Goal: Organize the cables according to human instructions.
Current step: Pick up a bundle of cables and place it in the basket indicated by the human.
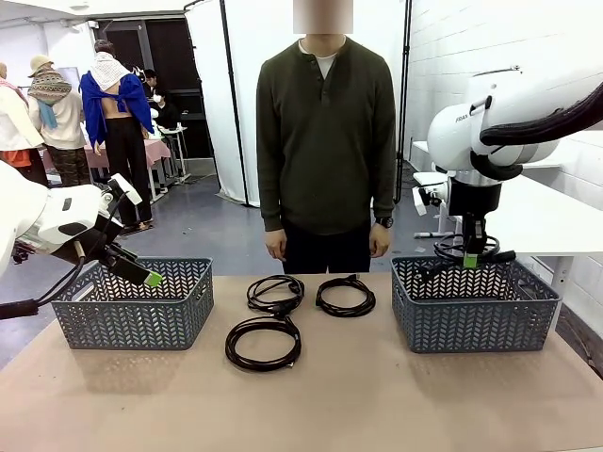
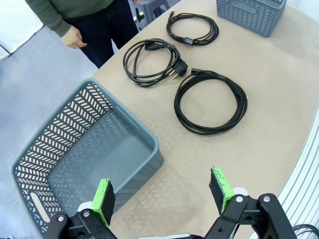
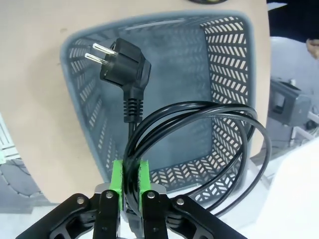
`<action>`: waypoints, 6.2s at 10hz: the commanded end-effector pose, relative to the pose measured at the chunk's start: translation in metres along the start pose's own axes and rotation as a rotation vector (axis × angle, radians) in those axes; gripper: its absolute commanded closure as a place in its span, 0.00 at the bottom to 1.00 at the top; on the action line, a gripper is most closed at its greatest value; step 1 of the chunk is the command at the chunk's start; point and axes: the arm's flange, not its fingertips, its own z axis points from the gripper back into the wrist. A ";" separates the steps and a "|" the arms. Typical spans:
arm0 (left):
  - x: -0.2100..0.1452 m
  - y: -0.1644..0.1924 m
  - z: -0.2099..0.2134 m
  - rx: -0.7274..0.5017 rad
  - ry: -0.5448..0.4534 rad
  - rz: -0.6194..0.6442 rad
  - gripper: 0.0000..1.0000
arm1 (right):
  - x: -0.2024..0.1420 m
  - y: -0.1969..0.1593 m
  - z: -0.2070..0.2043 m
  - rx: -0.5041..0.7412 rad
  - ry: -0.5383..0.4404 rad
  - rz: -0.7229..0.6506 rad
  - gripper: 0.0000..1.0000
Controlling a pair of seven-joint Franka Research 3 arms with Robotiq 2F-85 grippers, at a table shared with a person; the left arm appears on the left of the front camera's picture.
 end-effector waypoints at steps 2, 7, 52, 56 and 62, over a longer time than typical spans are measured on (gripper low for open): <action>0.000 0.001 -0.001 0.001 -0.002 0.016 0.00 | -0.007 -0.013 -0.012 -0.018 -0.020 0.058 1.00; 0.000 0.001 -0.001 0.001 -0.002 0.016 0.00 | -0.007 -0.024 -0.028 0.014 -0.034 0.067 1.00; 0.000 0.001 -0.001 0.001 -0.002 0.016 0.00 | 0.141 0.158 -0.016 0.003 -0.336 -0.263 0.00; 0.000 0.001 -0.001 0.001 -0.002 0.016 0.00 | 0.141 0.158 -0.016 0.003 -0.336 -0.263 0.00; 0.000 0.001 -0.001 0.001 -0.002 0.016 0.00 | 0.141 0.158 -0.016 0.003 -0.336 -0.263 0.00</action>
